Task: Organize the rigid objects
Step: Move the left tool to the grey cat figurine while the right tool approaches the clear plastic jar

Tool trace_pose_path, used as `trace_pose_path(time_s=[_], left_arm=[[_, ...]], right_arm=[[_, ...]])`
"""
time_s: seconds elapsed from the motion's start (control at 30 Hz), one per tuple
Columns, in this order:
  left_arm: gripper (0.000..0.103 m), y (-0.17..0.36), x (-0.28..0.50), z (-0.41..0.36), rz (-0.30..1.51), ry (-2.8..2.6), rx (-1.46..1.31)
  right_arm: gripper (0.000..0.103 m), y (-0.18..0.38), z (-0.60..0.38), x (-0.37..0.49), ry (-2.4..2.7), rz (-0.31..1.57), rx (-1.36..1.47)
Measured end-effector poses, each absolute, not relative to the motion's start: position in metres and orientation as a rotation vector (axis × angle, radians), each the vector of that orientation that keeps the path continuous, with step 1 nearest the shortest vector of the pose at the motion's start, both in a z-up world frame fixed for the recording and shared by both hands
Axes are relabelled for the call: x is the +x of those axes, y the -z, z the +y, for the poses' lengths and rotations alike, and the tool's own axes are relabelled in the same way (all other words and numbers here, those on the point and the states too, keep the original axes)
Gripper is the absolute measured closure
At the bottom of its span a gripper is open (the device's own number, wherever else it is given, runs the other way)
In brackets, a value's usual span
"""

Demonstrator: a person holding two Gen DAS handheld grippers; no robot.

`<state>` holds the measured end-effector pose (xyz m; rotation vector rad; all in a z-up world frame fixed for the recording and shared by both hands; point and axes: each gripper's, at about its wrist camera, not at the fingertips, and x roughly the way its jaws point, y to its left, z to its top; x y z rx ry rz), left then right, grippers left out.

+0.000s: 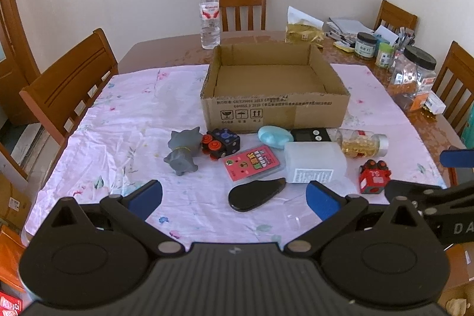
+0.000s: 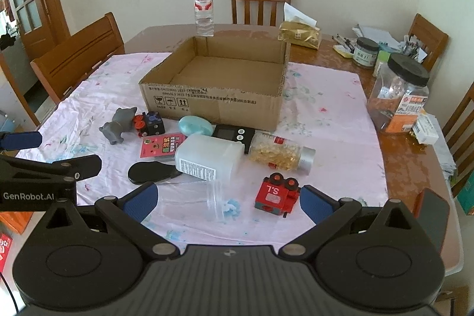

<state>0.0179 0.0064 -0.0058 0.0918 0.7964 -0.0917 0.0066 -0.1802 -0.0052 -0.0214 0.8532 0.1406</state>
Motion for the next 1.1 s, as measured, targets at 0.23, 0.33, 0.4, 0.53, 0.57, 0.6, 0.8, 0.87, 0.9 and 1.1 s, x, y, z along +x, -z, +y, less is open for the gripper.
trace_pose_path(time_s=[0.23, 0.33, 0.4, 0.53, 0.57, 0.6, 0.8, 0.87, 0.9, 1.1], left_arm=[[0.000, 0.024, 0.032, 0.027, 0.811, 0.094, 0.092], [0.001, 0.034, 0.042, 0.036, 0.826, 0.086, 0.098], [0.000, 0.040, 0.050, 0.042, 0.833, 0.084, 0.101], [0.001, 0.050, 0.068, 0.053, 0.854, 0.083, 0.101], [0.001, 0.053, 0.073, 0.056, 0.860, 0.085, 0.101], [0.001, 0.056, 0.079, 0.059, 0.864, 0.088, 0.101], [0.001, 0.072, 0.117, 0.071, 0.877, 0.095, 0.115], [0.001, 0.079, 0.130, 0.072, 0.869, 0.089, 0.124], [0.001, 0.082, 0.136, 0.073, 0.871, 0.086, 0.131], [0.001, 0.104, 0.165, 0.079, 0.880, 0.097, 0.135]], right_arm=[[0.000, 0.025, -0.179, 0.015, -0.156, 0.882, 0.037], [0.000, 0.033, -0.176, 0.019, -0.158, 0.899, 0.058], [0.000, 0.038, -0.174, 0.022, -0.160, 0.910, 0.069], [0.000, 0.047, -0.166, 0.029, -0.158, 0.931, 0.087], [0.000, 0.049, -0.165, 0.031, -0.155, 0.935, 0.095], [0.000, 0.050, -0.163, 0.033, -0.152, 0.939, 0.104], [0.000, 0.059, -0.154, 0.045, -0.107, 0.964, 0.145], [0.000, 0.061, -0.153, 0.048, -0.094, 0.966, 0.160], [0.000, 0.062, -0.152, 0.050, -0.087, 0.969, 0.165], [0.000, 0.069, -0.146, 0.060, -0.074, 0.979, 0.184]])
